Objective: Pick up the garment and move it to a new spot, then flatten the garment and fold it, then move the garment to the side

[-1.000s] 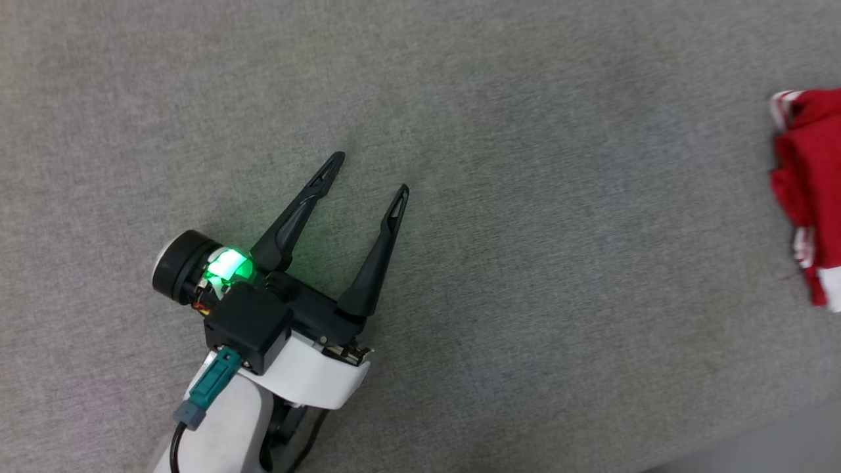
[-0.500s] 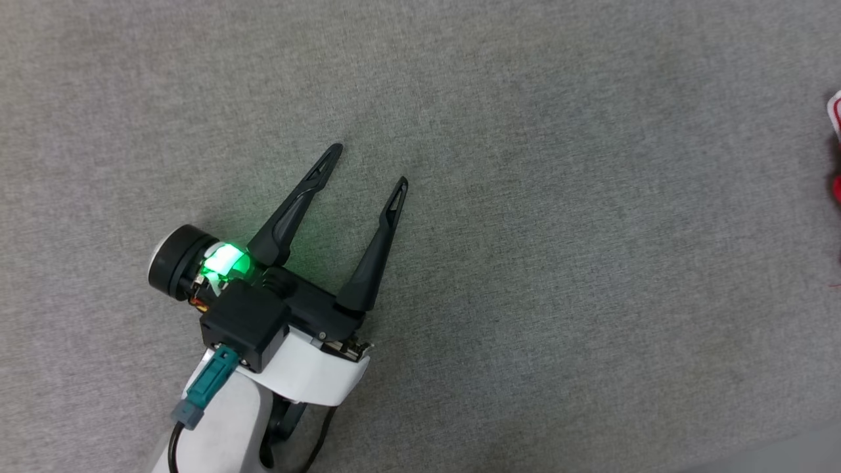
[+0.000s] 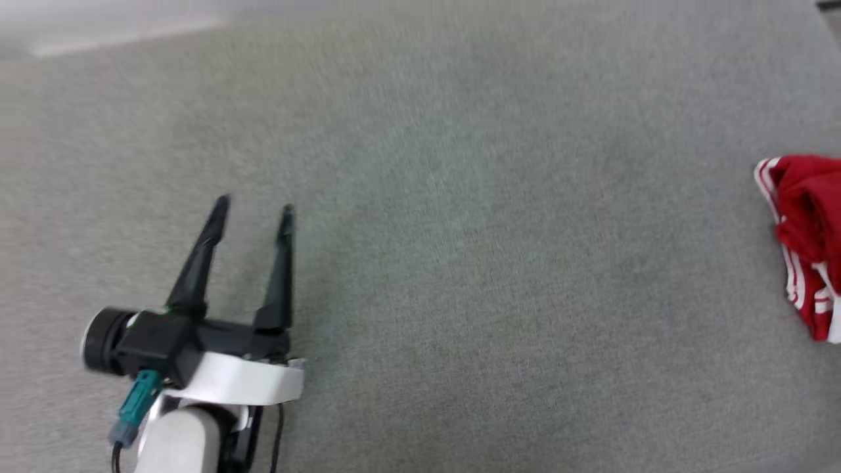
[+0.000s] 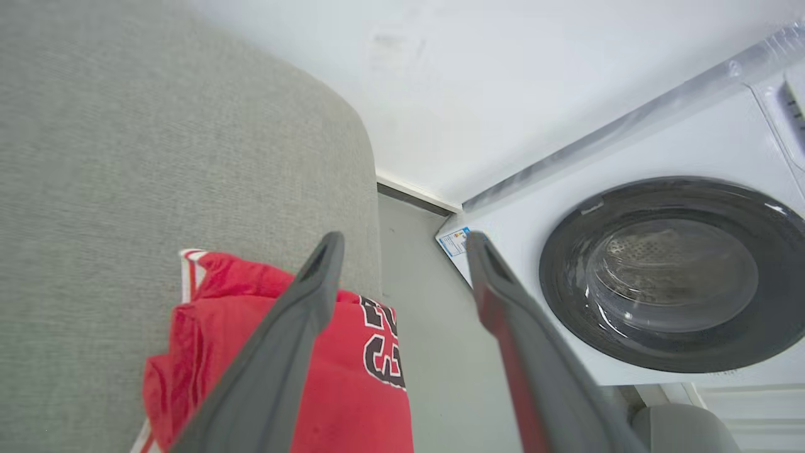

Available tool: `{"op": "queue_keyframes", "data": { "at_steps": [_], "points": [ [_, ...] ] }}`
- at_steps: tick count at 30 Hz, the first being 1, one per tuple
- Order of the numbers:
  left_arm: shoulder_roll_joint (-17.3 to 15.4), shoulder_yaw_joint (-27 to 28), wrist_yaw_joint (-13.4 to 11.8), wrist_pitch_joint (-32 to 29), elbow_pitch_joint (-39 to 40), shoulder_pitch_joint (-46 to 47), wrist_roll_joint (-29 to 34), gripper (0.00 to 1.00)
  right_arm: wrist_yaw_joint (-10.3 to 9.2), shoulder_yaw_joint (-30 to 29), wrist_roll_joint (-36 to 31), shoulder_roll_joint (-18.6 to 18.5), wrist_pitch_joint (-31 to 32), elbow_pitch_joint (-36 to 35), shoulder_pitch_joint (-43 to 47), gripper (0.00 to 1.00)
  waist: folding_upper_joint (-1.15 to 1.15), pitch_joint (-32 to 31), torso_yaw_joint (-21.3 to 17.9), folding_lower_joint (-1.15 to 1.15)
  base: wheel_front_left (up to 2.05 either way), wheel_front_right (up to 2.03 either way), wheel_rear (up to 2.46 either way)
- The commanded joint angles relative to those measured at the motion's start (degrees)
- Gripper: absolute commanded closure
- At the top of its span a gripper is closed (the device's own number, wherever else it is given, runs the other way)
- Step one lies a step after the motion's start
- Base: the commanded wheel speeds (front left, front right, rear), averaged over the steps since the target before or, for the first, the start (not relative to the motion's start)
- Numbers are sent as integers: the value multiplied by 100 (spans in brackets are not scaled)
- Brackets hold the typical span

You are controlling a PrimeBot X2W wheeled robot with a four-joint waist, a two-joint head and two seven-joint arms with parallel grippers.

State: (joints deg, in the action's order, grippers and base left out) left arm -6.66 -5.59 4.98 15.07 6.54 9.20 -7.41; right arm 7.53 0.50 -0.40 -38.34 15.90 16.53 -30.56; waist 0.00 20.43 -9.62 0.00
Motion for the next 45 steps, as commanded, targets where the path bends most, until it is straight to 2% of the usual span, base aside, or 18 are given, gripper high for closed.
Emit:
{"op": "queue_keyframes", "data": {
  "at_steps": [1,5,12,19,23,29,45],
  "points": [
    [30,131,-43,13,-43,-153,2,0,-9,28,23,112,-107,-163,163,0,0,-653,247,0,0,0,0],
    [105,594,-160,12,-18,-458,82,0,-8,72,227,605,-494,-814,625,0,0,-1111,420,0,0,0,0],
    [226,964,-103,12,-122,-978,50,0,-8,-75,682,1789,-1278,-1692,1748,0,0,-1698,693,0,0,0,0],
    [306,1048,12,12,-486,-1416,-152,0,-8,-151,735,2597,-2325,-1790,2684,0,0,-2012,794,0,0,0,0],
    [327,1033,77,12,-640,-1536,-148,0,-7,-30,861,2850,-2769,-1582,2990,0,0,-2085,828,0,0,0,0],
    [346,959,162,12,-929,-1643,-349,0,-7,16,845,3124,-3016,-1253,3154,0,0,-2127,852,0,0,0,0],
    [372,1013,227,12,-899,-1607,-34,0,-7,36,693,3352,-3113,-1042,2996,0,0,-2114,833,0,0,0,0]
  ]
}}
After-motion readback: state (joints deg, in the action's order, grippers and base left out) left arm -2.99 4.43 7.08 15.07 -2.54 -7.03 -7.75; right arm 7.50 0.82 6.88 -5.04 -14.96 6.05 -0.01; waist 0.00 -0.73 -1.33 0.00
